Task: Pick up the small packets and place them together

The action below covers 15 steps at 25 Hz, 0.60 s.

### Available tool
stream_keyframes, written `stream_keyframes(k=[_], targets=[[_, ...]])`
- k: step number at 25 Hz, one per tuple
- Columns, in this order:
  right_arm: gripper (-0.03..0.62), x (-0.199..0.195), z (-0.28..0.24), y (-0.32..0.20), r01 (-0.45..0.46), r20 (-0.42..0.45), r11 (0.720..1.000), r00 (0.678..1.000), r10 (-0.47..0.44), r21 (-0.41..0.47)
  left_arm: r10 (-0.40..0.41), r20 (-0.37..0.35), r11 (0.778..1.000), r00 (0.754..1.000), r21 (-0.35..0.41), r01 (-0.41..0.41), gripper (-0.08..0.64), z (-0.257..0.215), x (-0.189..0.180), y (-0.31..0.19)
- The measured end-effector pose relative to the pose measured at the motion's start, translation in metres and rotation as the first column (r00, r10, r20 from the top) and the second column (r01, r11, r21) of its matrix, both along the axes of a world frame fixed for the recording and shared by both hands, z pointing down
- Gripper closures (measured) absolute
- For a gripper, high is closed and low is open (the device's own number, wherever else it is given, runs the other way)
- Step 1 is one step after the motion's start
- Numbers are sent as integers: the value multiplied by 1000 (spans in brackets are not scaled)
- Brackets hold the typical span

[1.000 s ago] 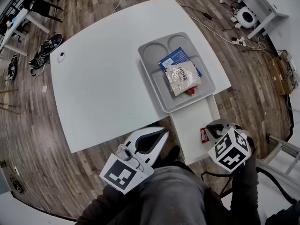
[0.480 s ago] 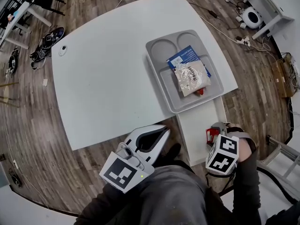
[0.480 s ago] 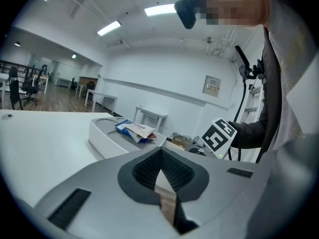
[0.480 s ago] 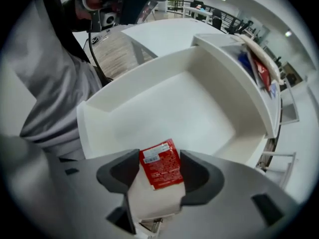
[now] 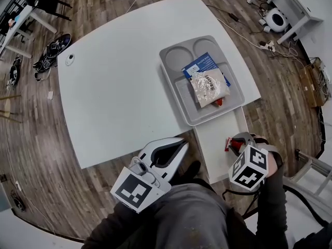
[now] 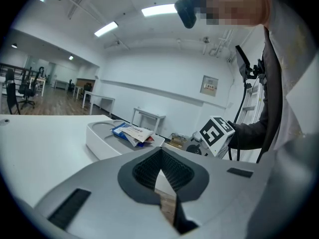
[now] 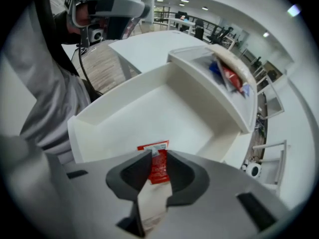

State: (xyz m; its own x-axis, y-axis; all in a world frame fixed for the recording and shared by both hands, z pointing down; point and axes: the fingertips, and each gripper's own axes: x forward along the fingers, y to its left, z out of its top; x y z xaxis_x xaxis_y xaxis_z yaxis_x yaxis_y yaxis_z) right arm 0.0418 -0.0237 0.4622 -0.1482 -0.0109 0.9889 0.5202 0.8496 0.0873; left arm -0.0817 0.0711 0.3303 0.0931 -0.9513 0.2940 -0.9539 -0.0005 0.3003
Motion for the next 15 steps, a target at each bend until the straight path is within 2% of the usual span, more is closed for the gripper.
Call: stream_keyframes(k=[1, 2, 8, 11, 15], targets=[[556, -5, -6, -3, -26, 44, 1000, 999, 26, 10, 4, 7, 1000, 1000, 3, -4, 569, -2, 2, 0], [580, -9, -13, -6, -50, 82, 999, 995, 48, 12, 9, 14, 1000, 1000, 6, -9, 569, -4, 4, 0], [580, -20, -40, 1, -90, 199, 994, 975, 100, -58, 33, 48, 999, 998, 26, -34, 569, -19, 20, 0], [580, -35, -63, -2, -120, 291, 989, 946, 142, -91, 28, 58, 999, 998, 36, -30, 569, -23, 19, 0], [580, -68, -97, -19, -151, 418, 986, 893, 165, -66, 5, 68, 999, 998, 44, -8, 569, -25, 10, 4]])
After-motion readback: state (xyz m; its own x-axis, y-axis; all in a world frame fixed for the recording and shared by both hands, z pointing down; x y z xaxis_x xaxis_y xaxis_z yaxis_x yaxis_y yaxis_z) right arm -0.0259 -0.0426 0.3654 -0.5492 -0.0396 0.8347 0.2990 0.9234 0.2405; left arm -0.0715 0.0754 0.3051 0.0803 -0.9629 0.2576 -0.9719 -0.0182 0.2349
